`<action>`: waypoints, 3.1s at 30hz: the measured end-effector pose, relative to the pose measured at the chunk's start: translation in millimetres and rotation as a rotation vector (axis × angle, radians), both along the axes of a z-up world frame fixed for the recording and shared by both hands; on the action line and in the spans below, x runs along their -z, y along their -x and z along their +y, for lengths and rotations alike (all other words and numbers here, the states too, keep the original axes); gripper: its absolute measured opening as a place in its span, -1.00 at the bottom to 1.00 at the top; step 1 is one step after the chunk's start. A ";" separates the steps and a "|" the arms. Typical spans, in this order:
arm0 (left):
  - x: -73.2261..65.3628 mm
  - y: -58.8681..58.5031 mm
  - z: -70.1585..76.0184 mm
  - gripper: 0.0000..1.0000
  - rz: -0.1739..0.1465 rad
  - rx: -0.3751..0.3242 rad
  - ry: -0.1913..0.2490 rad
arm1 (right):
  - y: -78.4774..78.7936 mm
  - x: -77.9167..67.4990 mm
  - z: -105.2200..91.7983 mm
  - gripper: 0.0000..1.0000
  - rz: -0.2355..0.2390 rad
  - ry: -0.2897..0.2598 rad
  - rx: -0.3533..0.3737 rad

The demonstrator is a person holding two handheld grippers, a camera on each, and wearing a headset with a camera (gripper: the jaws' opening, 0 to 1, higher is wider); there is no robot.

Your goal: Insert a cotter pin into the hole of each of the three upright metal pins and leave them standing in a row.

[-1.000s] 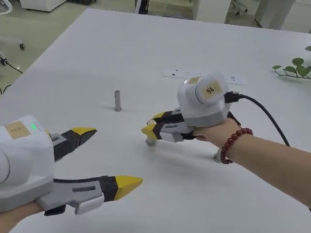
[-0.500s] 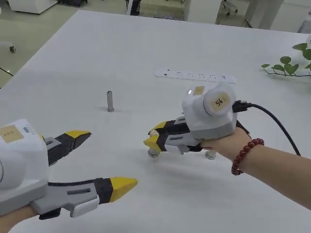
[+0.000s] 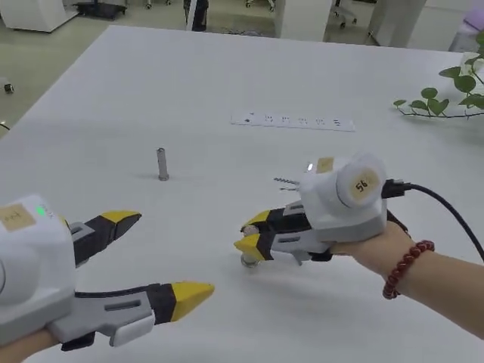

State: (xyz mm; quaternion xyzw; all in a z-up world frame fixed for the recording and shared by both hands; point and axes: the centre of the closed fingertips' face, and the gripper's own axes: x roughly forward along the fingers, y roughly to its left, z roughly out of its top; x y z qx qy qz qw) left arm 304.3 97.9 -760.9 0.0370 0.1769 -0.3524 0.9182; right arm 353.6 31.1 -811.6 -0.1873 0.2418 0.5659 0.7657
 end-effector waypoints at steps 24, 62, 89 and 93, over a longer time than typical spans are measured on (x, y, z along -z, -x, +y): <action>2.3 5.4 -1.1 0.59 0.011 0.005 -0.010 | 12.8 14.3 -26.8 -0.73 -0.005 0.020 0.007; 3.6 7.4 -2.7 0.62 0.018 0.003 -0.024 | -0.5 -42.7 -45.0 -0.37 0.034 -0.116 0.089; 9.5 4.6 6.3 0.61 0.020 -0.017 -0.016 | -108.0 -35.1 -87.8 -0.48 0.044 -0.026 0.268; 9.4 4.6 6.7 0.61 0.018 -0.020 0.007 | -121.8 -24.1 -90.4 -0.49 0.043 0.009 0.279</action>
